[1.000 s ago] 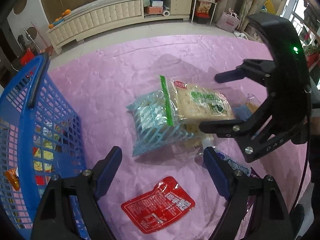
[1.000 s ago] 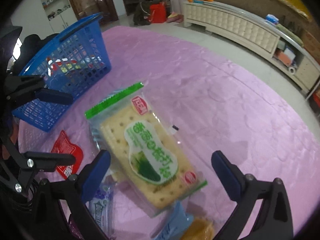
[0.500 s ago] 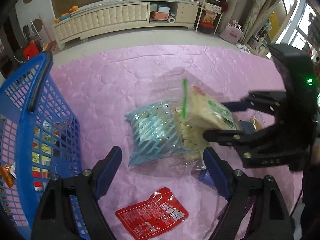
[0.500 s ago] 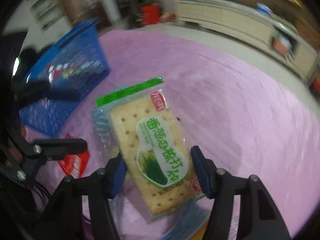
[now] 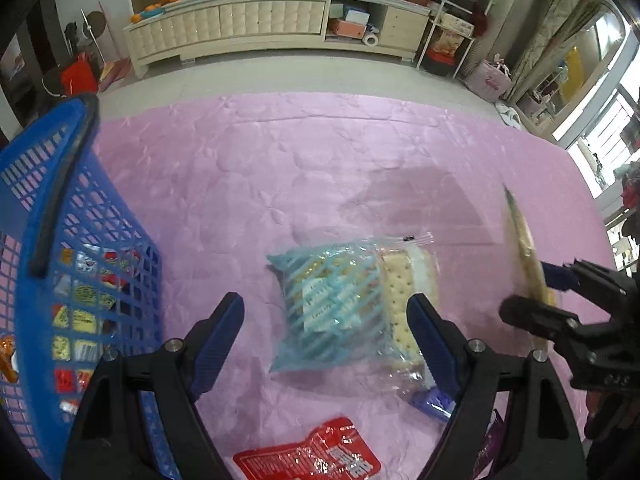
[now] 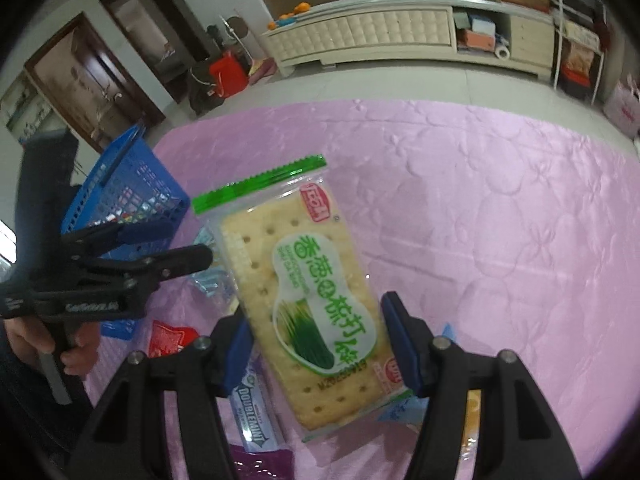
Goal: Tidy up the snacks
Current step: 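Grasp the green-labelled cracker pack with the right gripper while the left grasps the blue-striped pack, then carry both packs to the basket while the left gripper releases the blue-striped pack inside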
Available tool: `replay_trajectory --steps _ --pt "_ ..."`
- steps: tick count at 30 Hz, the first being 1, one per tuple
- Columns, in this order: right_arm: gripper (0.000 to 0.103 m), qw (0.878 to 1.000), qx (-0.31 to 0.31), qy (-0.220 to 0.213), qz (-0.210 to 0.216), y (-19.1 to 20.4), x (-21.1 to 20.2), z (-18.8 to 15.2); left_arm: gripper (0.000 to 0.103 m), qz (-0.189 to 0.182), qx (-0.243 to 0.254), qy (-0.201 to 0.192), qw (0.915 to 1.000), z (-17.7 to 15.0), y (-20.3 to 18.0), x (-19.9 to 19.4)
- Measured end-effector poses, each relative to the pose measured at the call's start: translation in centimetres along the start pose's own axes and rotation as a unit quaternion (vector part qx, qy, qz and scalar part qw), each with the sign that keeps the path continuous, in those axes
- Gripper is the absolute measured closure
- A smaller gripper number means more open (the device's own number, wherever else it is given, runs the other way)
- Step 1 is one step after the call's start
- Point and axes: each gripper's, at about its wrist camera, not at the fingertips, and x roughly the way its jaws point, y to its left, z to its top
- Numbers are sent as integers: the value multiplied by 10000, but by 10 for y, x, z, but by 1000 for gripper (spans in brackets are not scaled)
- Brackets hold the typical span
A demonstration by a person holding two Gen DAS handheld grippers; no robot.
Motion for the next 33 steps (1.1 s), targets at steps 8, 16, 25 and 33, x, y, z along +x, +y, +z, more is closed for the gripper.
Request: replay_trajectory --steps 8,16,25,33 --pt "37 9999 132 -6 106 -6 4 -3 21 -359 -363 291 9983 5 1 22" --pt "53 9990 284 -33 333 -14 3 -10 50 -333 -225 356 9986 0 -9 23" --pt "75 9989 390 269 -35 -22 10 -7 51 -109 65 122 9998 -16 -17 4" --pt "37 9979 344 529 -120 -21 19 2 51 -121 80 85 9999 -17 -11 2"
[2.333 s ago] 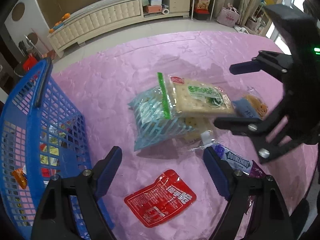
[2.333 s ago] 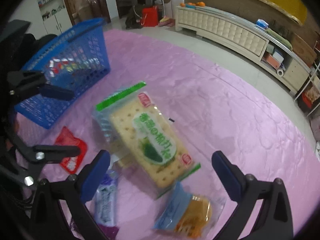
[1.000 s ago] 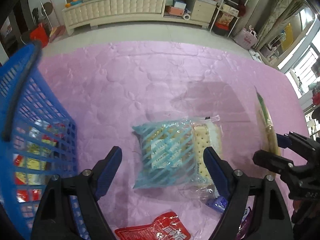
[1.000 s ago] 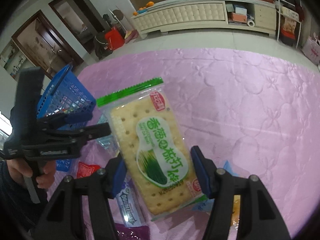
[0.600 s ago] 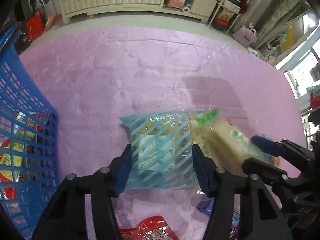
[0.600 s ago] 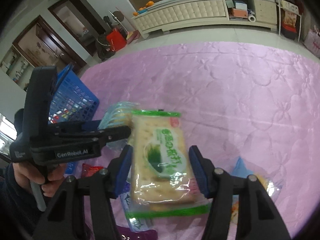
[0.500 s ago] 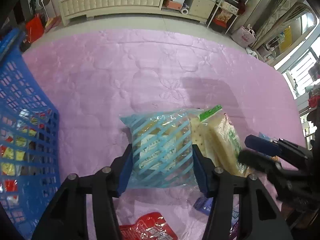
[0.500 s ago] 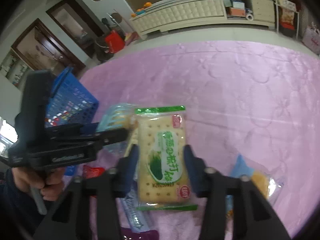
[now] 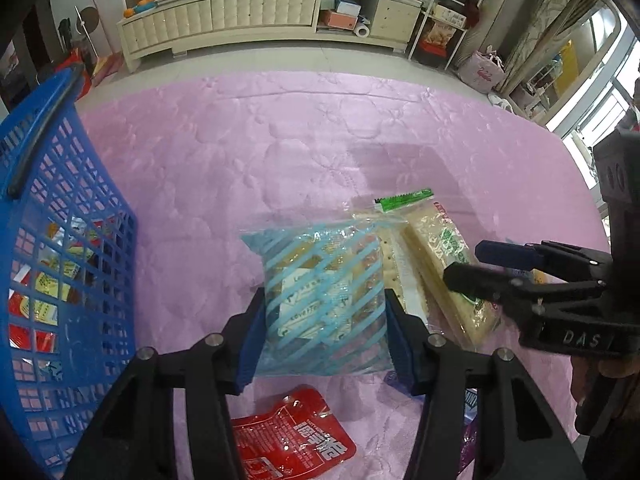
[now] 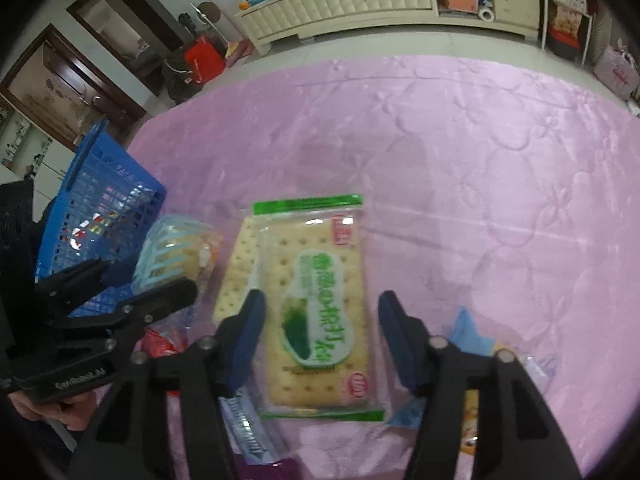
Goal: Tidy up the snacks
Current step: 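Carry both packs to the basket while the left gripper releases the blue-striped pack inside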
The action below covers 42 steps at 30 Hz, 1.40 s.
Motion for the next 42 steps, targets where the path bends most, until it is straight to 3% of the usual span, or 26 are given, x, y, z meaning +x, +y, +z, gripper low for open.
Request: replay_trajectory --steps 6,8,9,15,21,32,42 --pt "31 9994 -239 143 -215 12 12 -2 51 104 103 -76 9999 -7 -4 -1" --pt "35 9985 -413 168 -318 17 14 -3 51 128 127 -64 9998 -8 -3 -2" --pt "45 9970 -581 178 -477 24 14 -3 51 146 157 -49 9998 -9 -3 -2" --pt "45 9951 -859 29 -497 45 -4 -17 51 51 264 -223 9994 -14 -3 -24" --pt "45 9946 -849 -246 -536 70 -50 -28 51 -57 344 -488 9982 -20 -8 -65" --pt "45 9884 -1035 -957 -571 142 -134 -50 51 -103 559 -1198 9912 -48 -4 -176" --pt "45 9868 -979 -1266 -232 192 -156 -51 51 62 531 -1577 9860 -64 48 -246"
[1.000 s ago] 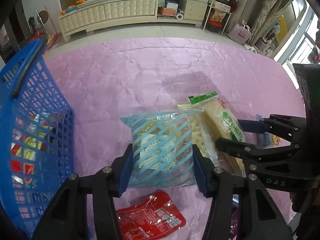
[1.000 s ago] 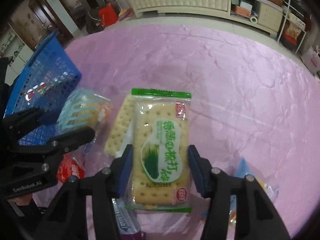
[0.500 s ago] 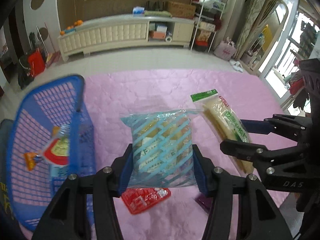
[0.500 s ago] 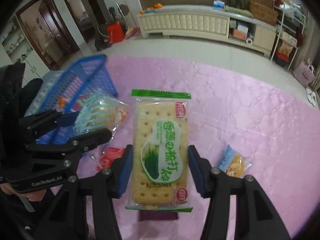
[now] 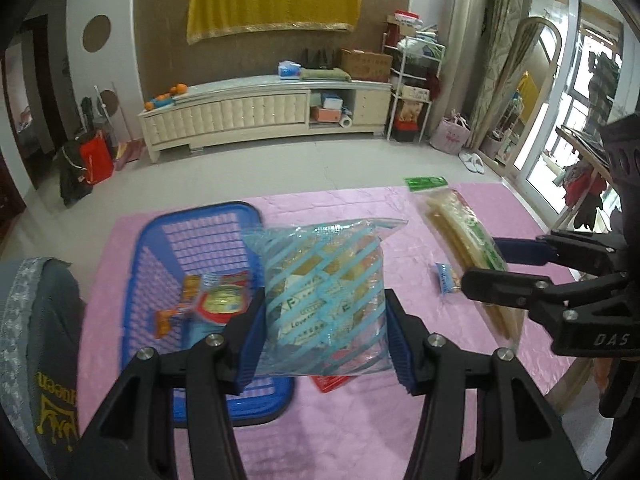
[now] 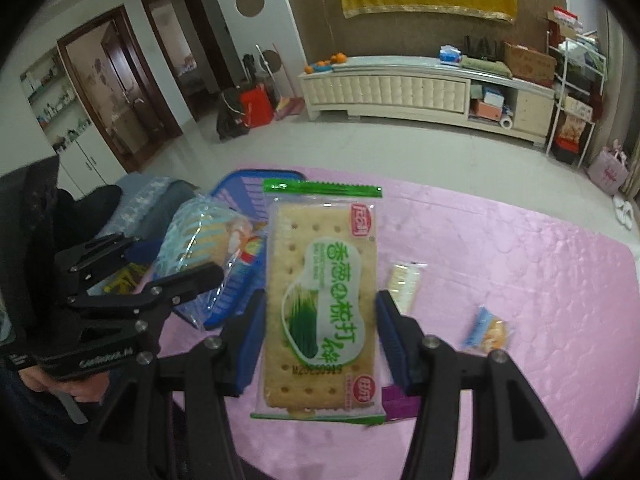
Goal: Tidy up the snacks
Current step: 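Carry both packs to the basket while the left gripper releases the blue-striped pack inside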
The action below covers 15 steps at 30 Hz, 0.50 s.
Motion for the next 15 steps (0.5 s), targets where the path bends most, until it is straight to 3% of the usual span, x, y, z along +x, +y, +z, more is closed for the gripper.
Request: replay_trajectory --steps 6,15 --pt "45 9999 -114 -20 104 30 9 14 51 227 -150 -123 9996 0 40 -23" --pt "45 9986 82 255 450 53 59 29 51 307 -271 81 9991 -3 74 -11"
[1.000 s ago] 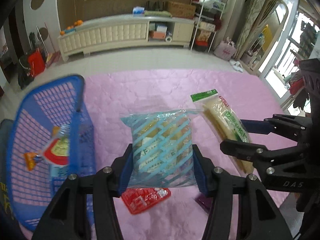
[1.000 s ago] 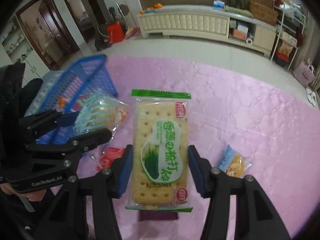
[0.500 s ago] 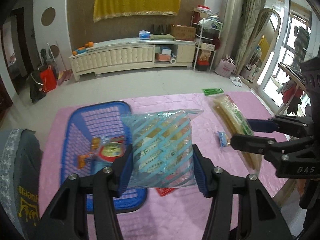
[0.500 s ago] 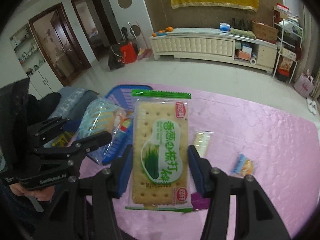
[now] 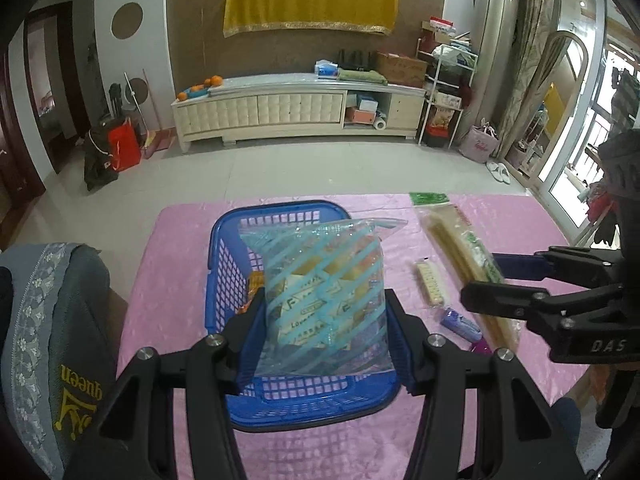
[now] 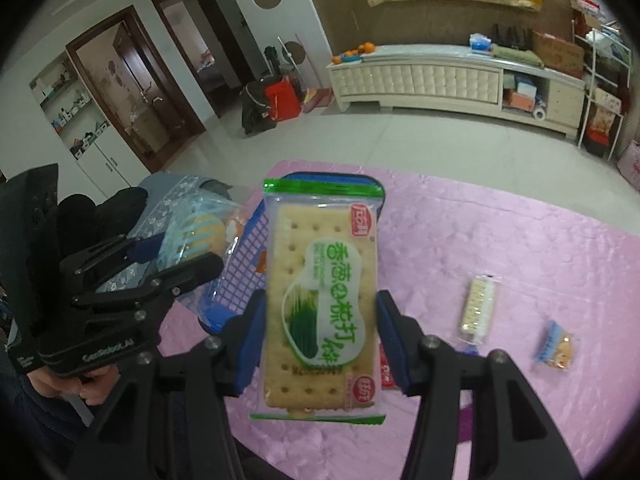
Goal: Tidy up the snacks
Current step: 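Carry both packs to the basket while the left gripper releases the blue-striped pack inside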
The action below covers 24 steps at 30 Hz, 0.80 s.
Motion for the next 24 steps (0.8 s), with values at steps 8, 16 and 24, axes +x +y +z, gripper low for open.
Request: replay_trajectory --steps 8,16,24 --pt "45 9995 96 284 90 2 39 5 50 -113 -36 445 9989 -18 19 36" --pt "45 9986 45 509 137 7 54 2 49 -150 -362 760 9963 -43 35 54" --pt "45 9984 120 537 105 19 54 2 35 -208 -546 624 9963 -51 51 40"
